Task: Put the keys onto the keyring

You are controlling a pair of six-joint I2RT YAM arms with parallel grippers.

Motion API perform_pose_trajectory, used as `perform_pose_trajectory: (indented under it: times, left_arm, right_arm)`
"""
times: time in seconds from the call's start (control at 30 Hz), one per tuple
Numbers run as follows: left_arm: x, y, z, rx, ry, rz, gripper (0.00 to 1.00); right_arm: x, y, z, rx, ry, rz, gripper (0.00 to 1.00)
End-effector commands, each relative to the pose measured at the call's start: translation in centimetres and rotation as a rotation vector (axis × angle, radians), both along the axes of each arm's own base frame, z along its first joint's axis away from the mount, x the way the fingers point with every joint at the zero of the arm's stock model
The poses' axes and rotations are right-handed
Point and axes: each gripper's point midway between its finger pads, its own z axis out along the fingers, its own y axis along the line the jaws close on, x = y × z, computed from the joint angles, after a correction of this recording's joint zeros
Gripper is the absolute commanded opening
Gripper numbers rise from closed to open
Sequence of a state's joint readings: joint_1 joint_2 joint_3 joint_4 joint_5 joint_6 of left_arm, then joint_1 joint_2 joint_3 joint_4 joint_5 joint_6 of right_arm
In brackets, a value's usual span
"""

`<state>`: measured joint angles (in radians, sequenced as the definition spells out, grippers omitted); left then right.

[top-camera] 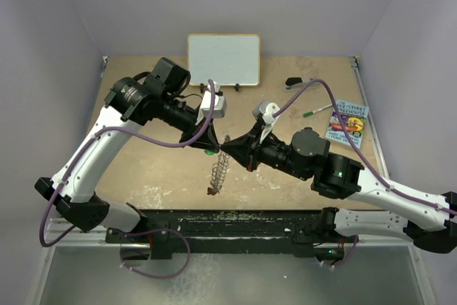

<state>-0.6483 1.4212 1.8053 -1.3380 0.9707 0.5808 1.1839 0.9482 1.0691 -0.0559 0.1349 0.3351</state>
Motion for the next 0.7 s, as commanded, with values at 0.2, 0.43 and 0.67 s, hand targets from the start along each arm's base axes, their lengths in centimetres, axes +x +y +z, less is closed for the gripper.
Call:
perform_pose_trajectory:
  times: [0.2, 0.43, 0.67]
  left_arm:
    - [-1.2, 0.4, 2.4, -0.063, -0.063, -0.061, 0.04]
    - [-0.6, 0.5, 2.0, -0.049, -0.081, -0.025, 0.05]
    - [-3.2, -0.1, 0.2, -0.078, 0.175, -0.077, 0.06]
  right_arm:
    - [-0.1, 0.6, -0.1, -0.040, 0.034, 0.019, 0.00]
    - [0.3, 0.0, 0.3, -0.023, -0.011, -0.005, 0.00]
    - [0.8, -1.0, 2.7, 0.080, -0.110, -0.051, 0.00]
